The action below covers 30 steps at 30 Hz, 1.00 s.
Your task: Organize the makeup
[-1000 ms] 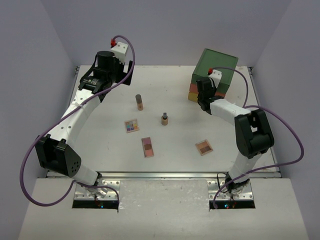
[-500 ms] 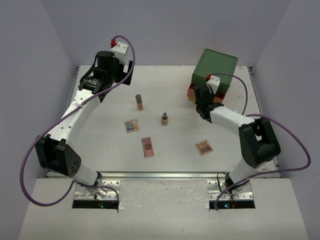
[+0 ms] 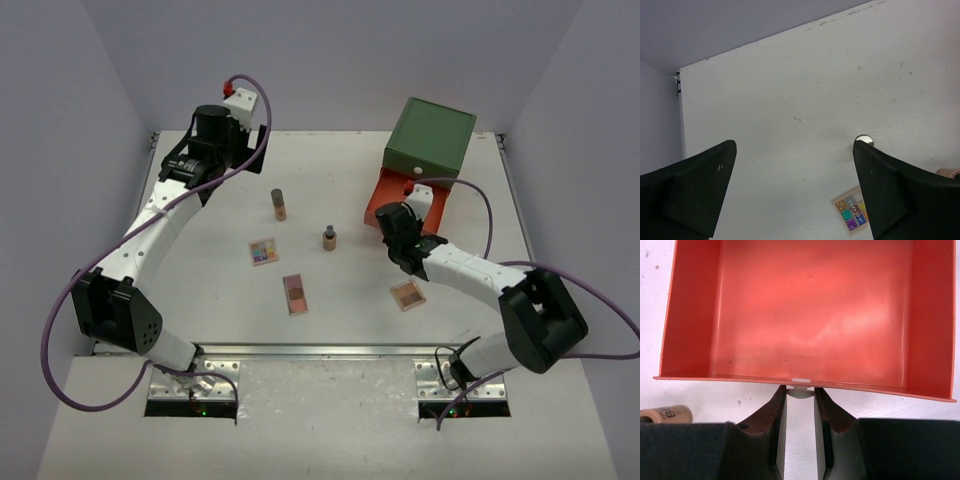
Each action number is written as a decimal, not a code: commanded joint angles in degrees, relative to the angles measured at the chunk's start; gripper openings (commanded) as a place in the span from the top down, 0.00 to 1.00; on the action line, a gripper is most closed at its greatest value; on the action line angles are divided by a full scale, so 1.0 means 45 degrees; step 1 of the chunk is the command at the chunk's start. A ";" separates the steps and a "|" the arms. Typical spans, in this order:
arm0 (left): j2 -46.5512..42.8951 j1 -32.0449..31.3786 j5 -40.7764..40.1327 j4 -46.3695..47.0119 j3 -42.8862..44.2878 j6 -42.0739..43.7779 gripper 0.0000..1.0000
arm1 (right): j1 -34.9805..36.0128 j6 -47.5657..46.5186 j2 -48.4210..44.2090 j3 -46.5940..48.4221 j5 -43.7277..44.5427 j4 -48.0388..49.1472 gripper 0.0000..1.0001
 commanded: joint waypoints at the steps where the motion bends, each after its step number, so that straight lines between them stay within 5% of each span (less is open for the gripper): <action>1: -0.0252 0.0157 0.0234 0.0651 -0.0230 0.0068 0.00 | 0.0111 0.0318 -0.0494 -0.0122 0.0183 -0.0060 0.78; 5: -0.0259 0.0157 0.0358 0.0719 -0.0577 0.0173 0.00 | 0.0111 -0.0864 -0.0858 -0.0227 -0.0344 0.0365 0.48; 11: -0.0163 0.0140 0.0378 0.0909 -0.0990 0.0229 0.00 | 0.0108 -0.2871 -0.1704 -0.0245 -0.1836 0.0789 0.31; 20: -0.0071 0.0157 0.0203 0.0896 -0.1113 0.0364 0.00 | 0.0111 -0.5921 -0.3600 -0.0032 -0.7259 -0.3724 0.20; 24: 0.0023 0.0157 0.0109 0.0894 -0.1112 0.0396 0.00 | 0.0111 -0.6905 -0.3679 -0.0238 -0.9282 -0.6347 0.01; 30: 0.0049 0.0157 0.0233 0.0774 -0.1086 0.0383 0.00 | 0.0111 -0.7285 -0.3524 -0.0819 -0.7346 -0.7524 0.01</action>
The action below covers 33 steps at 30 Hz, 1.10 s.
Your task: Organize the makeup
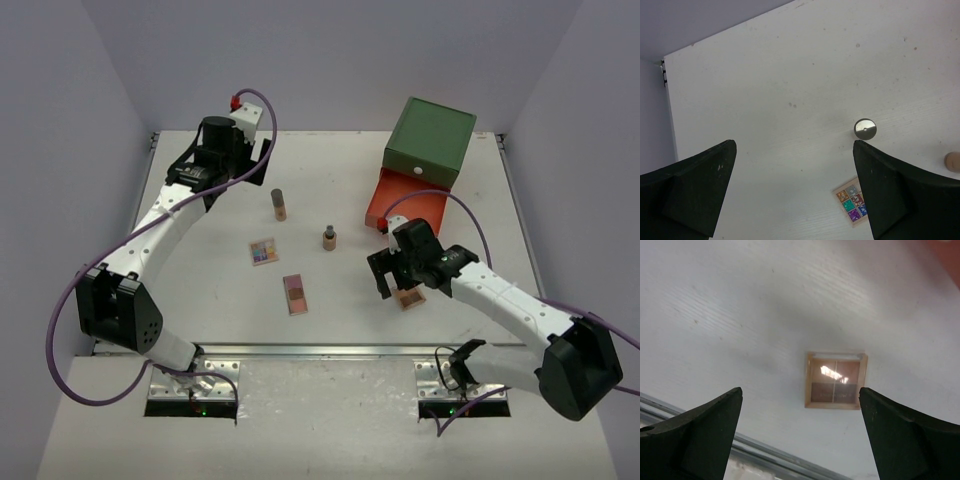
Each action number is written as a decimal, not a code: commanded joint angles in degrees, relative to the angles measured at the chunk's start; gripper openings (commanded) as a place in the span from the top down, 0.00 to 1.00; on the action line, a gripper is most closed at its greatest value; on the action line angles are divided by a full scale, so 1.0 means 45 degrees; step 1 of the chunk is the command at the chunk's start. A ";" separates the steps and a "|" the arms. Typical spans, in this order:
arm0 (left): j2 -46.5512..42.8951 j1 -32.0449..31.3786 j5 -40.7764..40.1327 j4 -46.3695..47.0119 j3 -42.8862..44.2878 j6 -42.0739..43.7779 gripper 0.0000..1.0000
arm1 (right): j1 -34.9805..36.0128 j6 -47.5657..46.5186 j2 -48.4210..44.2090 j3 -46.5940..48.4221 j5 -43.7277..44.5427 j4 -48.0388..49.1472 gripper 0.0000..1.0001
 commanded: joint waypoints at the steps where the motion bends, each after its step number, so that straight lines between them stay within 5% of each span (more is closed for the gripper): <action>1: -0.0041 0.0157 -0.0008 0.0397 0.0019 0.0102 0.00 | 0.0020 -0.0745 0.0007 -0.0333 0.0561 -0.1457 0.01; 15: -0.0459 0.0157 -0.0140 0.0454 -0.0115 0.0229 0.00 | -0.0531 0.1005 0.3998 0.0394 0.1193 -0.0940 0.01; 33: -0.0455 0.0139 -0.0299 0.0494 -0.0141 0.0297 0.00 | -0.1721 0.0683 0.5075 -0.0486 -0.0306 0.0865 0.06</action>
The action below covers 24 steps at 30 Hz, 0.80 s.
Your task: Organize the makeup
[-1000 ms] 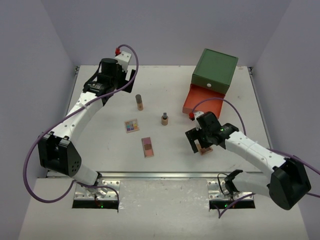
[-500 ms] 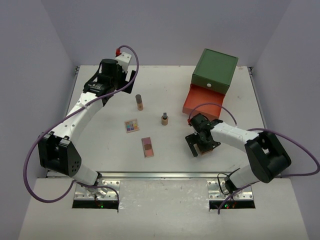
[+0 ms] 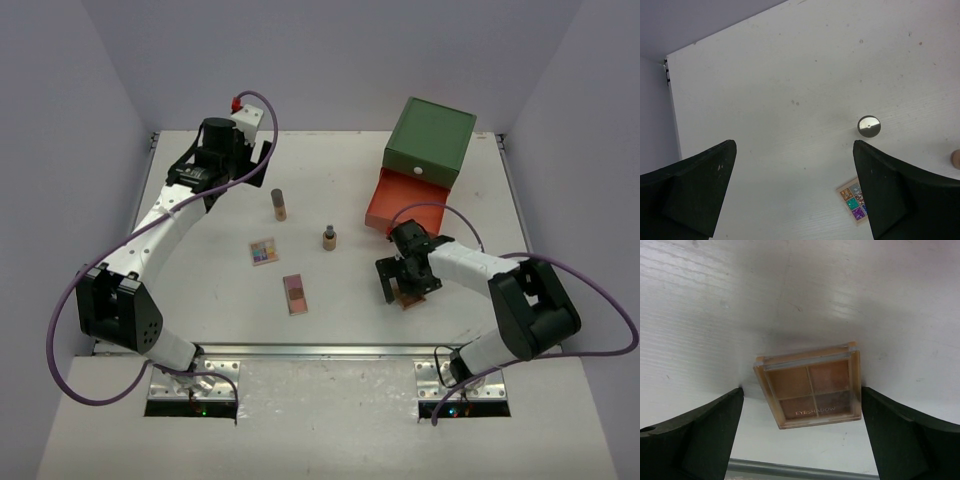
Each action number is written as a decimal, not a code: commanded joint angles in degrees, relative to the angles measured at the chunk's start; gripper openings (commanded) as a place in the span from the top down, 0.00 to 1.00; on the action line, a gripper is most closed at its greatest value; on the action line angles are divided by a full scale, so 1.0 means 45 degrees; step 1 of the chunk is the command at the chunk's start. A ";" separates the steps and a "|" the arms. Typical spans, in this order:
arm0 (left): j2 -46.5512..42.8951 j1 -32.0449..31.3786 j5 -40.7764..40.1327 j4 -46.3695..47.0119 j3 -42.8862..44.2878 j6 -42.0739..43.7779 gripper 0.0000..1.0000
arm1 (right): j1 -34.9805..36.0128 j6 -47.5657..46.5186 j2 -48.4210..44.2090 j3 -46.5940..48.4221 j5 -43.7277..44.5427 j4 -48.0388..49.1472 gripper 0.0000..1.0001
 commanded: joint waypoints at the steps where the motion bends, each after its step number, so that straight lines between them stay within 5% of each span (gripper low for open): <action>1: -0.0458 0.0152 -0.0215 0.0507 -0.0022 0.0087 0.00 | -0.0012 -0.0550 0.0851 -0.0073 -0.0580 0.0683 0.10; 8: -0.0541 0.0146 -0.0411 0.0531 -0.0094 0.0220 0.00 | 0.0035 -0.0780 0.0734 -0.0130 -0.0853 0.0788 0.48; 12: -0.0542 0.0157 -0.0503 0.0550 -0.0105 0.0301 0.00 | 0.0373 -0.0861 0.0231 -0.0214 -0.0605 0.0849 0.60; 18: -0.0463 0.0157 -0.0429 0.0574 -0.0050 0.0282 0.00 | 0.1784 -0.1943 -0.1411 0.0219 -0.1241 0.1366 0.62; 24: -0.0502 0.0154 -0.0447 0.0587 -0.0100 0.0299 0.00 | 0.1785 -0.0671 -0.3680 0.1228 -0.1837 0.3236 0.65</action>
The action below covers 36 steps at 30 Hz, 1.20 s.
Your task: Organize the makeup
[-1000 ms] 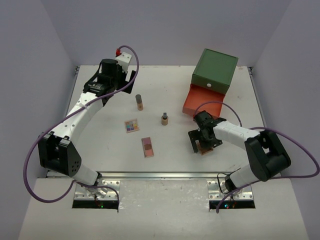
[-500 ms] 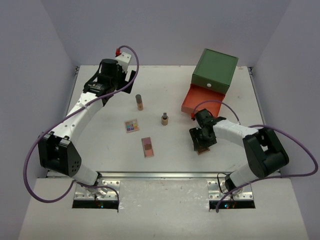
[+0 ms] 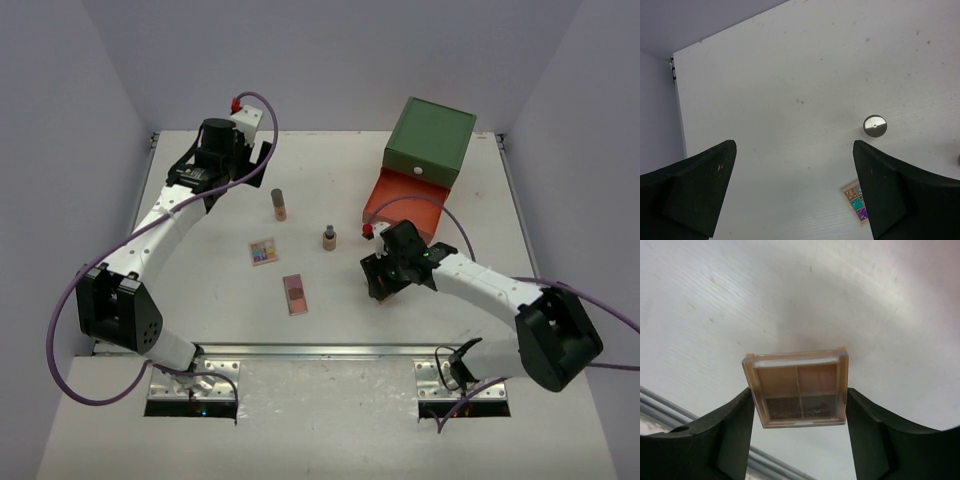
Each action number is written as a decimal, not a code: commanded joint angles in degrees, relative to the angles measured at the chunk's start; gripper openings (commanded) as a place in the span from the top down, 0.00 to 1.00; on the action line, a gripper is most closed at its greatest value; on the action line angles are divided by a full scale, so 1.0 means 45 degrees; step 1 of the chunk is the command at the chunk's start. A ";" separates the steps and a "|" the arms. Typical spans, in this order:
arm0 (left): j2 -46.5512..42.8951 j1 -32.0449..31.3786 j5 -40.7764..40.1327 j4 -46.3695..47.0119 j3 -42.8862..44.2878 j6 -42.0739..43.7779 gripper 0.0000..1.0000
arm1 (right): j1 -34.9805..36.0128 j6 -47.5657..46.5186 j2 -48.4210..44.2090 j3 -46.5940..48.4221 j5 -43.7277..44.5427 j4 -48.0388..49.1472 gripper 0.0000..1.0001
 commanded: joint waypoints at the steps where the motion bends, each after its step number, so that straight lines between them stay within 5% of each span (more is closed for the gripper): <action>1: -0.0484 0.0157 -0.0107 0.0525 -0.0013 0.0155 0.00 | -0.0058 0.1348 -0.1579 0.1443 0.0038 0.2322 0.65; 7: -0.0536 0.0157 0.0038 0.0558 -0.0032 0.0094 0.00 | -0.0135 0.5240 -0.0640 0.4757 0.5322 0.1575 0.65; 11: -0.0677 0.0157 0.0153 0.0572 -0.0134 0.0055 0.00 | -0.0541 0.5931 0.1131 0.6618 0.8293 0.0969 0.67; 23: -0.0883 0.0157 0.0097 0.0417 -0.0603 0.0376 0.00 | -0.2109 0.7775 0.4654 0.8967 0.7495 -0.0461 0.64; 28: -0.0830 0.0157 0.0212 0.0198 -0.0920 0.0637 0.00 | -0.2274 0.8157 0.5071 0.8596 0.7264 -0.0462 0.47; 36: -0.0643 0.0157 0.0513 -0.0041 -0.1945 0.1108 0.00 | -0.2493 0.8672 0.5906 0.8960 0.6652 -0.0857 0.36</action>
